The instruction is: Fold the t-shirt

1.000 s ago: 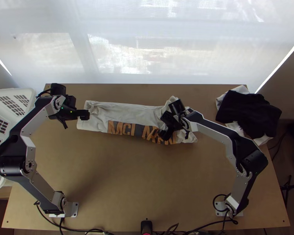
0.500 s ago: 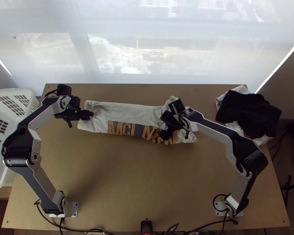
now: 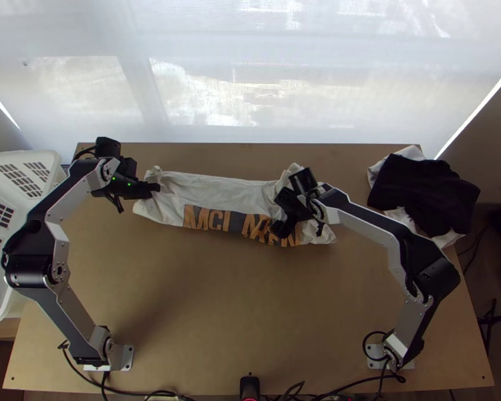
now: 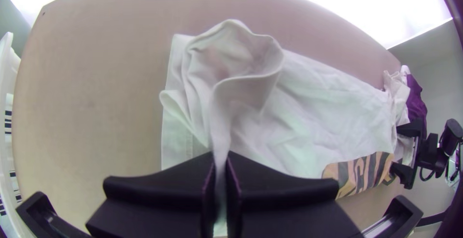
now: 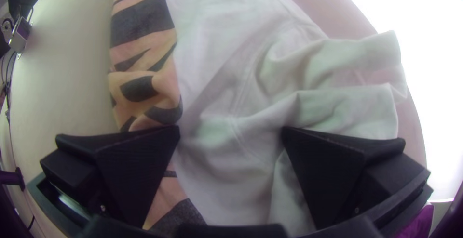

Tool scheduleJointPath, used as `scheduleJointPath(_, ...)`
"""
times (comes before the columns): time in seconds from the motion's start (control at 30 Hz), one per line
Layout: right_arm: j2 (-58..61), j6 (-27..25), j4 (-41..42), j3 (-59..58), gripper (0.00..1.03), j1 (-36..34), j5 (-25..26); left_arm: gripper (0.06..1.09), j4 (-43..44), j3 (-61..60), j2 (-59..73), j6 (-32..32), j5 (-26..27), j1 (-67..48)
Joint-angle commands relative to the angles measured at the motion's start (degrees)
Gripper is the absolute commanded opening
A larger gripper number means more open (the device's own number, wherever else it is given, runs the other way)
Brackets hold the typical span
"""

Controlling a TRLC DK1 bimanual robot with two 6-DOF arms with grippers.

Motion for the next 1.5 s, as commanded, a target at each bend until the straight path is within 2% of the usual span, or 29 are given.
scheduleJointPath(0.0,-0.6,0.2,-0.2,-0.3,0.98,0.0,0.0,0.09,-3.1,6.2,-2.0,-2.1,1.4,-1.8)
scheduleJointPath(0.3,-0.4,-0.1,-0.1,-0.7,0.98,0.0,0.1,0.09,-8.1,16.5,-3.3,-4.4,2.0,-7.8)
scheduleJointPath(0.63,-0.2,-0.2,0.3,-0.6,0.98,0.0,0.1,0.09,-10.1,17.2,-4.9,-3.3,2.8,-13.2)
scheduleJointPath(1.1,0.2,-0.2,0.3,-0.1,0.98,0.1,0.1,0.09,-5.8,1.1,-5.5,2.4,2.8,0.0)
scheduleJointPath(1.47,0.9,0.1,0.3,0.4,0.98,0.6,0.1,0.09,-0.3,-8.2,-3.1,3.0,2.3,4.8)
